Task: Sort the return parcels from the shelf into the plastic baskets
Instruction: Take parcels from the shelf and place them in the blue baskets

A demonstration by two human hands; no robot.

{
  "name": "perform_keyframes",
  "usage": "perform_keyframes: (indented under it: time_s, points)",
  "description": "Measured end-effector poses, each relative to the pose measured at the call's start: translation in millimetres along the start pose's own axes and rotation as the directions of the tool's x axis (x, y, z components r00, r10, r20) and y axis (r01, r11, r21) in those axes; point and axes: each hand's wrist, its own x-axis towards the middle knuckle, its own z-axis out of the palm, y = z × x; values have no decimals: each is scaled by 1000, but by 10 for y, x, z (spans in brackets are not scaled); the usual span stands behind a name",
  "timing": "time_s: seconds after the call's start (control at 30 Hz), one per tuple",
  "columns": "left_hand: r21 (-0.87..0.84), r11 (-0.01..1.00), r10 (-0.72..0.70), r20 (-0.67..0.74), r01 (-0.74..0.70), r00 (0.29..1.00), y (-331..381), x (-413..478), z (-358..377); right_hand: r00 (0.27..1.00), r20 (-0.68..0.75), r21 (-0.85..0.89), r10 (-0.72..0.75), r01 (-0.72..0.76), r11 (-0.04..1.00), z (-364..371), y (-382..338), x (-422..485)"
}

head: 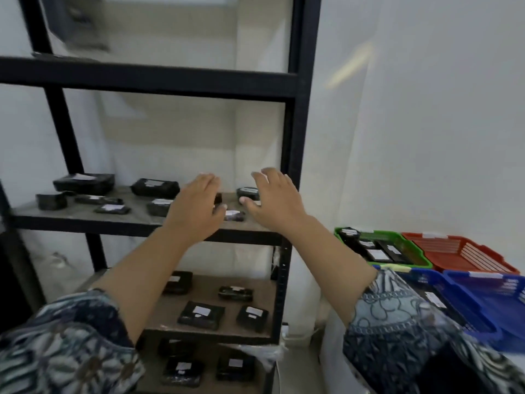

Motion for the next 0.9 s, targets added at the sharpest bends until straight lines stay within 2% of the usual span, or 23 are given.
perform_keyframes:
  time_s: [0.3, 0.57, 0.67, 0.9]
  points:
    - [168, 986, 32, -135, -9, 990, -1065, 607, -701, 985, -130, -53, -111, 105, 993, -212, -640, 1314]
    - [229, 973, 63, -305, 9, 950, -2175, 1488, -1083, 922, -311, -70, -229, 218, 973, -281, -1172, 2633]
    - [199, 979, 33, -359, 42, 933, -2646, 1635, -1156, 912, -327, -59, -247, 241, 969, -235, -1392, 3082]
    - [154, 978, -72, -395, 143, 916, -3761, 1808, -1357, 940, -269, -18, -211, 214, 977, 27, -2024, 3819]
